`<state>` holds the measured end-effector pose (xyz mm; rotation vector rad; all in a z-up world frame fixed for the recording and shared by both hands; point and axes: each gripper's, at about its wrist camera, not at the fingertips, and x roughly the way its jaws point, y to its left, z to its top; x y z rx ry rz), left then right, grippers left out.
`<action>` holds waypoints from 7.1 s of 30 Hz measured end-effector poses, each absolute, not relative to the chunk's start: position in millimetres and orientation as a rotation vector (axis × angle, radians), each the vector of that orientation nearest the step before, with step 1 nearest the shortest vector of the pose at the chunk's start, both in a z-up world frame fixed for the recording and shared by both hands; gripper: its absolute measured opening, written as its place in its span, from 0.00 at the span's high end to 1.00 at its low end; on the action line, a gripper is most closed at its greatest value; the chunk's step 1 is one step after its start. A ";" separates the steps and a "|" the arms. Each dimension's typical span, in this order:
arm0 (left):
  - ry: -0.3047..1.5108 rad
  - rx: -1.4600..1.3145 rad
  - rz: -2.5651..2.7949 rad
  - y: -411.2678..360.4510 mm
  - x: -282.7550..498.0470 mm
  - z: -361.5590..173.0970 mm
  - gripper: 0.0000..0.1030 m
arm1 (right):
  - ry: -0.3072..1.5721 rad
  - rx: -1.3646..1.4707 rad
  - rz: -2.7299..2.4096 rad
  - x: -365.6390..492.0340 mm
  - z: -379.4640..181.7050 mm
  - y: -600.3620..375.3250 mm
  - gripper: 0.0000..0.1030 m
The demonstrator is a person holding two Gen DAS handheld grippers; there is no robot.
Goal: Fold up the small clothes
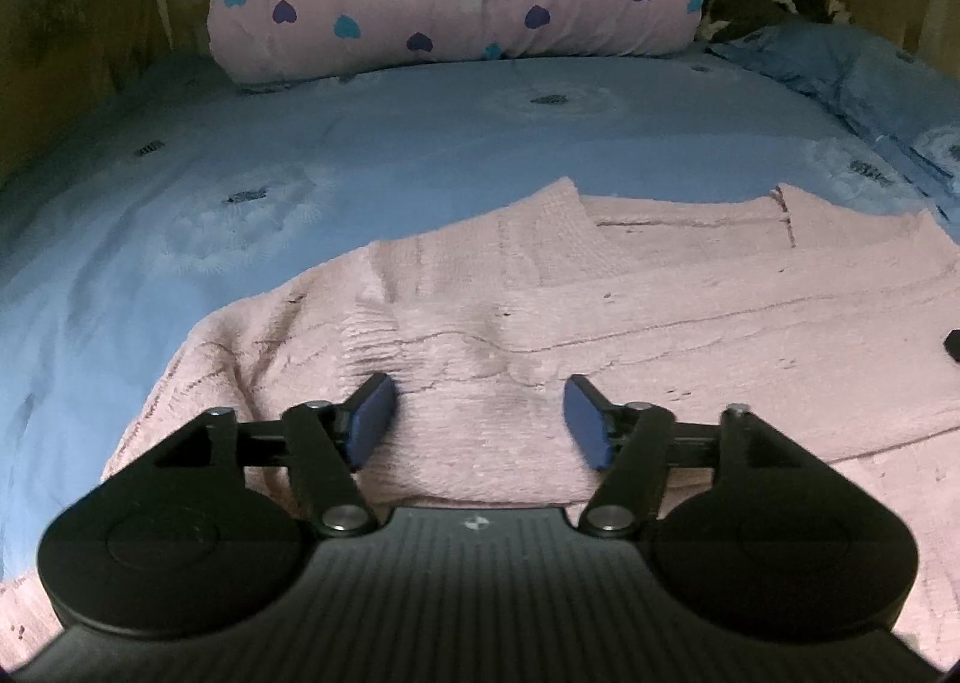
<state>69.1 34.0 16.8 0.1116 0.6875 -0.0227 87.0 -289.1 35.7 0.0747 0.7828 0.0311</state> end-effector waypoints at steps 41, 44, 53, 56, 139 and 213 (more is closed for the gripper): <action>0.761 0.167 0.083 197.9 -82.8 117.5 0.11 | 0.733 0.130 0.206 -72.0 77.6 -251.9 0.44; 0.794 0.141 0.094 212.6 -83.1 104.7 0.10 | 0.764 0.127 0.195 -77.1 68.9 -249.5 0.44; 0.885 -0.003 -0.013 243.9 -73.3 63.3 0.10 | 0.807 0.104 0.150 -82.0 51.7 -243.1 0.44; 0.914 -0.018 -0.037 248.9 -71.7 48.0 0.10 | 0.810 0.080 0.138 -81.9 48.9 -238.7 0.44; 0.639 -0.175 -0.289 18.8 26.3 174.4 0.86 | 0.651 0.300 0.145 -73.1 42.4 -280.3 0.34; 0.611 -0.176 -0.160 67.2 62.2 66.1 0.39 | 0.520 0.332 0.437 78.9 81.2 -211.2 0.86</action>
